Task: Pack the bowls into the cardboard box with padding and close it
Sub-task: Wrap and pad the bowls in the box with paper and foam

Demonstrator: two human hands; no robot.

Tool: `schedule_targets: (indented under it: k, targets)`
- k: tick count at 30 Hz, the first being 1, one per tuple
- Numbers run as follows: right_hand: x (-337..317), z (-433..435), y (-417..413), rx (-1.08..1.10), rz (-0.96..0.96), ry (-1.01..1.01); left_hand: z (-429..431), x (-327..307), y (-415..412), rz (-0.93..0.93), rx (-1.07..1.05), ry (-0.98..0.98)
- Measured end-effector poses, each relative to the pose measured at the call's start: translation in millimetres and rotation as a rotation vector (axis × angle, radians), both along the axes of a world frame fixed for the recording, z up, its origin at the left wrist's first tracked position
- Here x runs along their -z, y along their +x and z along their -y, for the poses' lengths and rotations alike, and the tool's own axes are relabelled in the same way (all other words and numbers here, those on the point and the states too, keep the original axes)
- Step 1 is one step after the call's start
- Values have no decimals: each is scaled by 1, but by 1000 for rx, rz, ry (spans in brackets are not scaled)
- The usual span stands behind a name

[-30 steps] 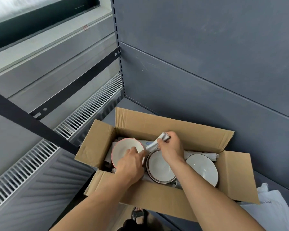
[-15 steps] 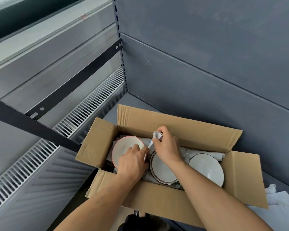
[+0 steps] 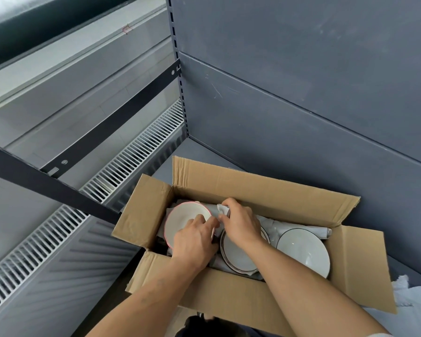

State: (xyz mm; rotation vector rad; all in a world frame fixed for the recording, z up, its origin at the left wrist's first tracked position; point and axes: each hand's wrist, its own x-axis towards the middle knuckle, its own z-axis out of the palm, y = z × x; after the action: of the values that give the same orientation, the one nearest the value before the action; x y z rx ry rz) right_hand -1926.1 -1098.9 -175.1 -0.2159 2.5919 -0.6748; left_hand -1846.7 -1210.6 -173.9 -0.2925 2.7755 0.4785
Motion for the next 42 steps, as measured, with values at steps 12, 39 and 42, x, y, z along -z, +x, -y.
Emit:
schedule_targets:
  k: [12,39,42]
  targets:
    - [4,4,-13,-64,29,98,-1,1,-2,5,22,-21]
    - [4,7,-31,-254,284,206,-3,7,-2,-17,2,-22]
    - [5,8,-31,-261,282,216,-2,7,-2,-11,9,9]
